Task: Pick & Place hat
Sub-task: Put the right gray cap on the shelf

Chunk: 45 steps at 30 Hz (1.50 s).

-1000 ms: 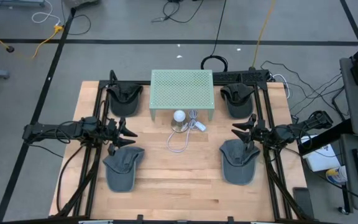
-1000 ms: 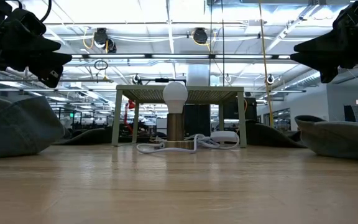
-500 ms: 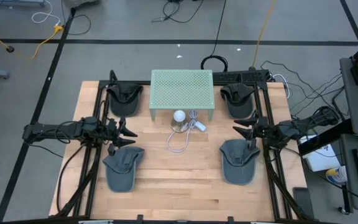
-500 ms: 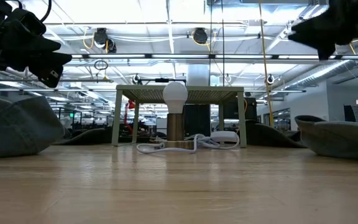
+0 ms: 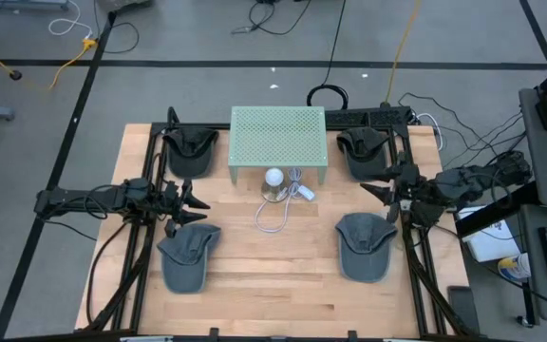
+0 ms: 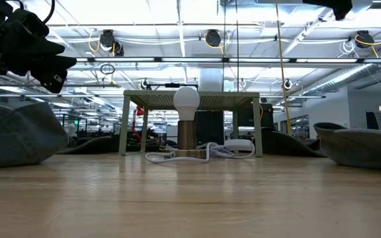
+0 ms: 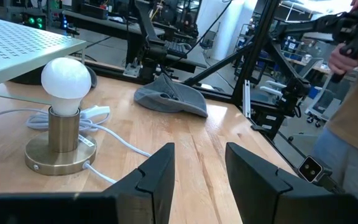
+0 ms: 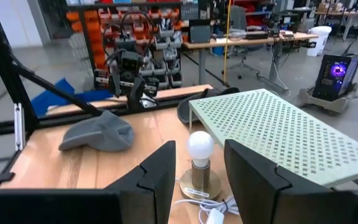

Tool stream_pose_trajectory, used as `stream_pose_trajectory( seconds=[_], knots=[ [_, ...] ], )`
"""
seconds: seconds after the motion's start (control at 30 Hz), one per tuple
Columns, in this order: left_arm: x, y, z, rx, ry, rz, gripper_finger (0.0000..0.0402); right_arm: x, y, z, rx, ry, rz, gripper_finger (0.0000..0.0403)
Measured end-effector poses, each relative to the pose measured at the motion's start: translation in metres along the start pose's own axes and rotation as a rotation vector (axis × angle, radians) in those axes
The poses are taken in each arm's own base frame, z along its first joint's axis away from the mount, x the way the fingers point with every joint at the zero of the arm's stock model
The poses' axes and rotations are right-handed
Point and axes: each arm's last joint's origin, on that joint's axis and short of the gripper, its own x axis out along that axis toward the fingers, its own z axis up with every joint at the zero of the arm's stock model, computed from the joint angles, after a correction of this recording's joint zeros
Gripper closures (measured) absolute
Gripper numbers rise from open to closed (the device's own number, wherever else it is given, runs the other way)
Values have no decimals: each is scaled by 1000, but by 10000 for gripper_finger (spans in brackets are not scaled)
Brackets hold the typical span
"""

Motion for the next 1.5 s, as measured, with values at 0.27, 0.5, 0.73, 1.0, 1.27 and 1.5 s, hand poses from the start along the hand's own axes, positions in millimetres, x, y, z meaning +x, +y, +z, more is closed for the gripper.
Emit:
stream_pose_trajectory(
  seconds=[0.27,0.5,0.73,1.0,1.27,1.5],
  knots=[
    [0,0,0,0,0,0,254,-8,0,36,19,125,-26,273],
    [0,0,0,0,0,0,254,-10,5,59,98,263,6,273],
    [0,0,0,0,0,0,254,-4,15,70,193,431,23,273],
    [0,0,0,0,0,0,254,13,34,69,436,607,46,273],
    [0,0,0,0,0,0,254,31,52,61,786,791,12,273],
    [0,0,0,0,0,0,254,45,68,54,1005,946,-8,273]
  ],
)
